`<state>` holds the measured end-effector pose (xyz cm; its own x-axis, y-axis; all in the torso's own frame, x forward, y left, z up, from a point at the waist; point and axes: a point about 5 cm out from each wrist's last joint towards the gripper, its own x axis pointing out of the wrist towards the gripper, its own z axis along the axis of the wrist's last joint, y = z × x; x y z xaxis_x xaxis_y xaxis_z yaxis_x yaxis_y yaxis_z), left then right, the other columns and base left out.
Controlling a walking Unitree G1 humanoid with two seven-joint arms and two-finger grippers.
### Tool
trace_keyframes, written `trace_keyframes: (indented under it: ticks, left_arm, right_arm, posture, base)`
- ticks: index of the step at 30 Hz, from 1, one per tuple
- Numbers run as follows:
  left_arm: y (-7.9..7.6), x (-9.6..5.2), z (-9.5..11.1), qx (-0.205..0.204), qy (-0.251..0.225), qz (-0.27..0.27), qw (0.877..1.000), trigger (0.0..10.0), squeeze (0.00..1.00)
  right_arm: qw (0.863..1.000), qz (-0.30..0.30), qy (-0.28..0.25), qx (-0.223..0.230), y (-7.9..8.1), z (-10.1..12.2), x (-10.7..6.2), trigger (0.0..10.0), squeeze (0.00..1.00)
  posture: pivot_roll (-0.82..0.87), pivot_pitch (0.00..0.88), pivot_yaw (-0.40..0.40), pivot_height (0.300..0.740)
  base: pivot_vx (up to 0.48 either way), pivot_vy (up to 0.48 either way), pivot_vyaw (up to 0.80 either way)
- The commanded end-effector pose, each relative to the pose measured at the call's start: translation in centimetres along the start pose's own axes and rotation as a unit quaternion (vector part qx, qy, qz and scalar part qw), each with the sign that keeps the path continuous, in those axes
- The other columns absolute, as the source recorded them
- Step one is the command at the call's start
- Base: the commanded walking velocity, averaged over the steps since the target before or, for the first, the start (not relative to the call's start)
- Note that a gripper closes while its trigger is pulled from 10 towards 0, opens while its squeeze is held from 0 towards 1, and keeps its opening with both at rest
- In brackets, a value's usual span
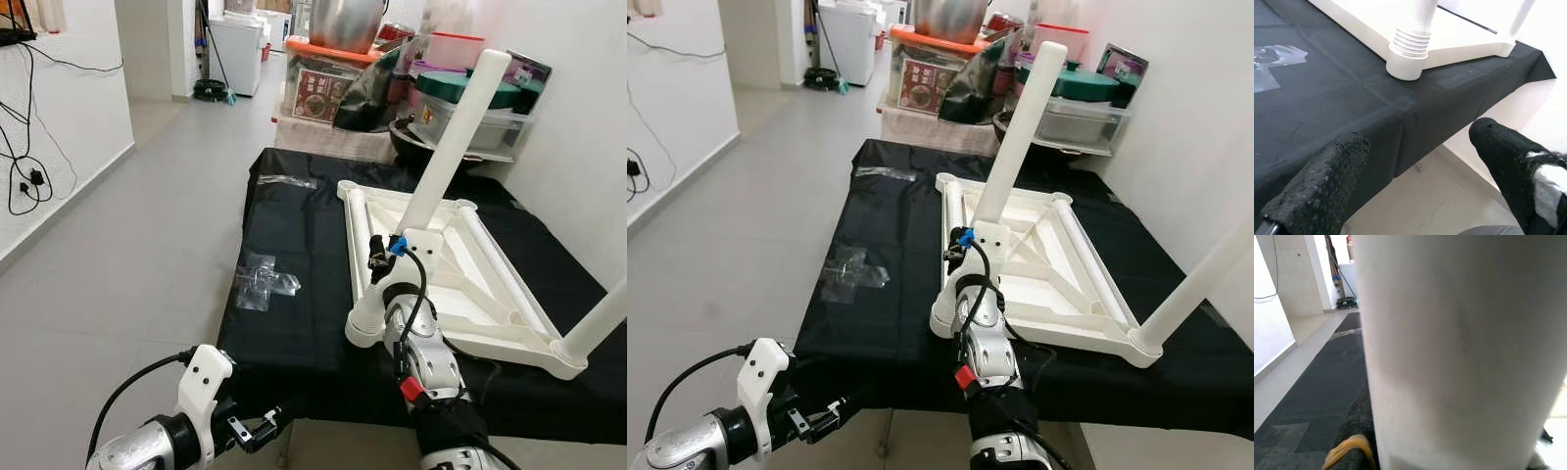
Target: Building children table
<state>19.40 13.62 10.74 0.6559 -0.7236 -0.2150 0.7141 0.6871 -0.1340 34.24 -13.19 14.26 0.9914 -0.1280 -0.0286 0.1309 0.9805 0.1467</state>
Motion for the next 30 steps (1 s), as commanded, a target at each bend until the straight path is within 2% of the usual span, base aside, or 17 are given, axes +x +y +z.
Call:
trace_keyframes:
  ticks: [1, 11, 30]
  left_arm:
    - [0.1, 0.2, -0.3, 0.002, 0.007, -0.001, 1.000, 10.0, 0.00]
    - [0.2, 0.4, -0.4, 0.003, 0.008, -0.003, 1.000, 10.0, 0.00]
    - [0.3, 0.5, -0.6, 0.004, 0.008, -0.006, 1.000, 10.0, 0.00]
  right_arm:
    - [0.999, -0.019, 0.032, -0.016, -0.9, -1.5, -0.4, 0.0, 0.00]
    - [1.000, -0.001, 0.005, -0.027, -0.6, 0.1, 0.0, 0.0, 0.00]
    - [0.999, 0.023, -0.010, -0.036, -0.1, 1.2, 0.2, 0.0, 0.00]
  posture:
    - [0.09, 0.000, -0.140, 0.740]
    - [0.08, 0.000, -0.136, 0.740]
    - [0.08, 0.000, -0.136, 0.740]
  base:
    - [0.000, 0.000, 0.00]
    - [0.000, 0.000, 0.00]
    - [0.000, 0.000, 0.00]
